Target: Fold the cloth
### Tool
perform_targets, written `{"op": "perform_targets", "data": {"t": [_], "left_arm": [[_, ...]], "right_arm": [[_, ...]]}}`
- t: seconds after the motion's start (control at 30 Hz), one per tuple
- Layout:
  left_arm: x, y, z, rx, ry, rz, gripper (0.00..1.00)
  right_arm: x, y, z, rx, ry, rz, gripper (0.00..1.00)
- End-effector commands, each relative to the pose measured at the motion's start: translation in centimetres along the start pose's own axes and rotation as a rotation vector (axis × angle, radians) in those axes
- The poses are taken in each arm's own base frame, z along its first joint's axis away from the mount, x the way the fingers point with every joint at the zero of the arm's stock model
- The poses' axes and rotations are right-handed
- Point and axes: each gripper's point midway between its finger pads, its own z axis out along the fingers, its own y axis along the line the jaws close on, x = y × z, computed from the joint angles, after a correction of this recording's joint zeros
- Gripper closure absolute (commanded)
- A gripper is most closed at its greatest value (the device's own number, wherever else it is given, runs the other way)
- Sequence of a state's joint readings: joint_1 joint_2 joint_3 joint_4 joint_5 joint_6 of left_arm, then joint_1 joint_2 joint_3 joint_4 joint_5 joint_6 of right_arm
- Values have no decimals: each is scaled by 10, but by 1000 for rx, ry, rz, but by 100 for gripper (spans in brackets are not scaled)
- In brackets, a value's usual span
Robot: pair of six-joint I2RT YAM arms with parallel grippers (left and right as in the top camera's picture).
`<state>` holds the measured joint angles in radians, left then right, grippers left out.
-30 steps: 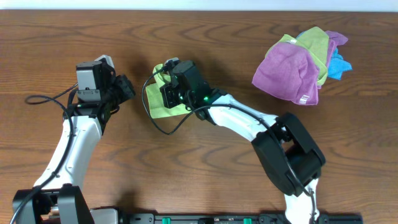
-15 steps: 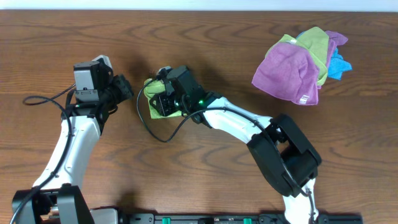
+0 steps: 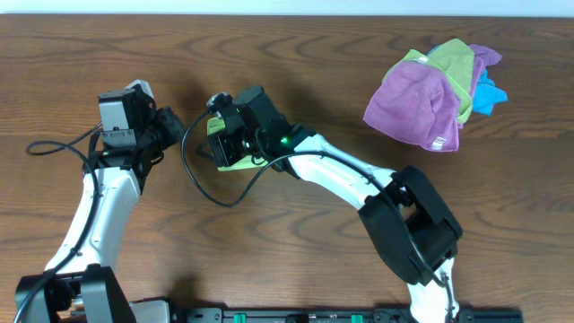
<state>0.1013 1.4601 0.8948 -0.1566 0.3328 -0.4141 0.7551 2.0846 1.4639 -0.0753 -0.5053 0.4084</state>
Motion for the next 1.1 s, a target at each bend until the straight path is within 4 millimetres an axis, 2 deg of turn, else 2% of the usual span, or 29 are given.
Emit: {"op": "perform_targets", "data": {"t": [0.0, 0.13, 0.2, 0.27, 0.33, 0.43, 0.53, 0.67, 0.83, 1.07], "left_arm": [[-14, -6, -8, 8, -40, 25, 94], [-13, -7, -8, 13, -34, 24, 94], [-13, -7, -8, 14, -34, 25, 94], [-13, -7, -8, 14, -35, 25, 94], [-13, -7, -8, 14, -35, 25, 94], [-13, -7, -8, 14, -34, 25, 94], [-13, -7, -8, 14, -34, 25, 94], [-13, -7, -8, 14, -35, 25, 94], [-16, -8, -9, 16, -40, 27, 94], [-26, -15, -12, 28, -62, 34, 94]], "right_arm": [[-34, -12, -24, 112, -92, -24, 52], [-21, -43, -30, 201, -36, 16, 52], [-15, -51, -27, 220, -16, 11, 53], [-9, -56, -22, 225, -2, 17, 64], [-3, -63, -17, 231, 16, 25, 81], [14, -74, -4, 242, 55, 53, 99], [26, -80, 6, 245, 84, 76, 99], [37, -79, 15, 244, 109, 76, 99], [44, -64, 22, 219, 129, 58, 99], [66, -42, 31, 190, 195, 40, 99]]}}
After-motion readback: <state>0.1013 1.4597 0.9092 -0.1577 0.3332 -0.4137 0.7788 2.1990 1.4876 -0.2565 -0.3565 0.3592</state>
